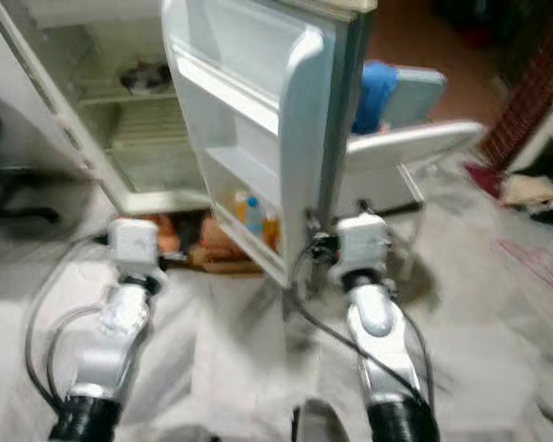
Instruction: Restocking fridge
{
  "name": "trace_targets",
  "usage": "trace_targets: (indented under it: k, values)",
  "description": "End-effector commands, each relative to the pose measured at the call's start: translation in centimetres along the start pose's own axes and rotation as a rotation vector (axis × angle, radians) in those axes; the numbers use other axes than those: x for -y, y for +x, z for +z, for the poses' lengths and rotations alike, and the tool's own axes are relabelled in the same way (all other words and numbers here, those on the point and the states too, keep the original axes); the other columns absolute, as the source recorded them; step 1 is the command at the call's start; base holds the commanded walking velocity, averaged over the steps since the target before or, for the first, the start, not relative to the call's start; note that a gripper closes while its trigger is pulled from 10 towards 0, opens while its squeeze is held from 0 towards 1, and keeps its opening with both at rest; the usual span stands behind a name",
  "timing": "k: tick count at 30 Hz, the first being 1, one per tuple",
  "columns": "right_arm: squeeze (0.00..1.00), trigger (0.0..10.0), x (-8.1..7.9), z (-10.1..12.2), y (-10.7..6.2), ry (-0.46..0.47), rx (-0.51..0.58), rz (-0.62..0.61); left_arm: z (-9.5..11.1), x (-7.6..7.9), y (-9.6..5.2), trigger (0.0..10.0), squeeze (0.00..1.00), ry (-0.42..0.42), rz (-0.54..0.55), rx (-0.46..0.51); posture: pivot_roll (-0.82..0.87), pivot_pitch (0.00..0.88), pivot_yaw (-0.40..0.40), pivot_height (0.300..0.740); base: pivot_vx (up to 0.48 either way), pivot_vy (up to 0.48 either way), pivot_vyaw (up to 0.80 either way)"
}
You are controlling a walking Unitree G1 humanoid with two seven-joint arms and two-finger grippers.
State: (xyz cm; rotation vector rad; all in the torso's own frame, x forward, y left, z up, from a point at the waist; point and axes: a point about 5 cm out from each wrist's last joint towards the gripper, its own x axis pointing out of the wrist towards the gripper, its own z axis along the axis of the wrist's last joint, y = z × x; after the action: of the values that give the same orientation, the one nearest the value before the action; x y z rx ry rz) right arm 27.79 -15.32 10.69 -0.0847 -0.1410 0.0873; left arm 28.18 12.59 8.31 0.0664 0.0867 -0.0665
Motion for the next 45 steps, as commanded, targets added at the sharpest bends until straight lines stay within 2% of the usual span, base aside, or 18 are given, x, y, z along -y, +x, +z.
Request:
trace_targets:
  k: [1,7,9,13,19,25,35,39,42,45]
  values:
    - [0.0,10.0,-0.5,0.6,0.3,0.018,0.023,0.007,0.2,-0.6,0.0,10.0,0.0,-0.008,0.01,0.01,0.01,0.084,0.024,0.74,0.0,0.0,0.0]
    - [0.0,10.0,-0.5,0.5,0.3,0.015,0.02,0.001,0.1,-0.9,-0.2,10.0,0.0,0.005,0.018,0.005,0.01,0.084,0.025,0.74,0.0,0.0,0.0]
    - [0.0,10.0,-0.4,0.6,0.4,-0.02,0.02,0.005,0.0,-1.2,-0.3,10.0,0.0,0.005,0.027,0.001,0.01,0.084,0.025,0.74,0.0,0.0,0.0]
    - [0.0,10.0,-0.3,0.7,0.5,-0.034,0.036,0.004,0.0,-1.4,-0.3,10.0,0.0,0.013,0.037,-0.002,0.01,0.083,0.023,0.74,0.0,-0.423,0.59]
    - [0.0,10.0,-0.2,0.8,0.7,-0.017,0.037,0.001,0.0,-1.3,-0.3,10.0,0.0,0.015,0.033,0.0,0.01,0.082,0.02,0.74,0.0,-0.48,0.68]
    - [0.0,10.0,-0.2,0.7,0.7,-0.006,0.033,0.004,-0.1,-1.2,-0.3,10.0,0.0,0.009,0.036,-0.007,0.01,0.082,0.02,0.74,0.0,-0.48,0.0]
    - [0.0,10.0,-0.3,0.6,0.9,0.012,0.031,0.009,-0.3,-2.4,-0.9,10.0,0.0,-0.011,0.075,-0.004,0.02,0.086,0.016,0.74,0.0,0.0,0.0]
    - [0.0,10.0,-0.2,2.3,2.4,0.017,0.079,0.034,-0.1,-3.0,-1.1,10.0,0.0,-0.021,0.086,0.01,0.03,0.089,0.015,0.74,0.0,0.0,0.0]
    - [0.0,10.0,-0.2,2.9,3.2,0.032,0.093,0.059,-0.3,-3.4,-1.3,10.0,0.0,-0.01,0.088,0.001,0.04,0.089,0.015,0.74,0.0,0.0,0.0]
    - [0.0,10.0,-0.3,3.3,3.9,0.047,0.099,0.09,-0.7,-4.3,-2.0,10.0,0.0,0.011,0.102,-0.021,0.05,0.092,0.016,0.74,0.0,0.0,0.0]
